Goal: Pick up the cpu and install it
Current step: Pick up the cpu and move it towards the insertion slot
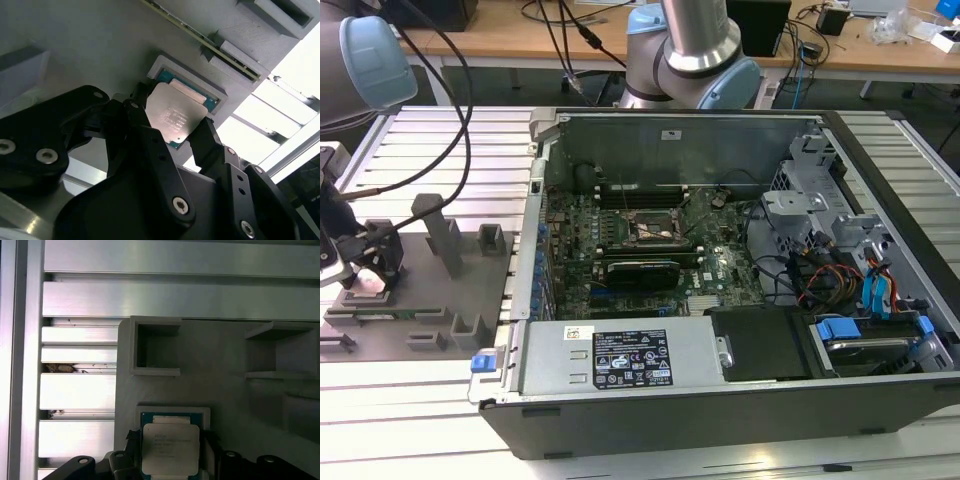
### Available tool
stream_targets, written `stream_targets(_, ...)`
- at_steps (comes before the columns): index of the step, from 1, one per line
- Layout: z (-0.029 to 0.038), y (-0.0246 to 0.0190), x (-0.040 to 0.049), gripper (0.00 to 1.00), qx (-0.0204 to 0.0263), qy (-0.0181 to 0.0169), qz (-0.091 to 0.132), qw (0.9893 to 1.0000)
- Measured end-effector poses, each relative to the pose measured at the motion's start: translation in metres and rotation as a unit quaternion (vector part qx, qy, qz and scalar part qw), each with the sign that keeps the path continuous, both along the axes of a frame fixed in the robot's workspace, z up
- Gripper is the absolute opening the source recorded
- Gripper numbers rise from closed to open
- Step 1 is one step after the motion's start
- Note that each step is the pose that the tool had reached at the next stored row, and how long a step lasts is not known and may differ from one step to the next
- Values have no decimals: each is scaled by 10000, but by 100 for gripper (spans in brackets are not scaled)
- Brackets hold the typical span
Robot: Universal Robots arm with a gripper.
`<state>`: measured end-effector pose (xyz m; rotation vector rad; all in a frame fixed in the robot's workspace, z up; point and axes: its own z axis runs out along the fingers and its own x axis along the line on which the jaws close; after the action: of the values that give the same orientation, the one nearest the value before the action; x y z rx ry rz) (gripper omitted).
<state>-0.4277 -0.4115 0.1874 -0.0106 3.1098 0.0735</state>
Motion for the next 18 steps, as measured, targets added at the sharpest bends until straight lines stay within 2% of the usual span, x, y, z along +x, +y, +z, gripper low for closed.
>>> stream_targets(1,0,0,0,60,0,2,-1,10000)
stream_targets(2,-2,2,0,60,1,31,-1,10000)
stream_targets(8,0,0,0,60,0,75,-1,10000)
stream_targets(18,8,-2,2,60,-1,89,-6,10000)
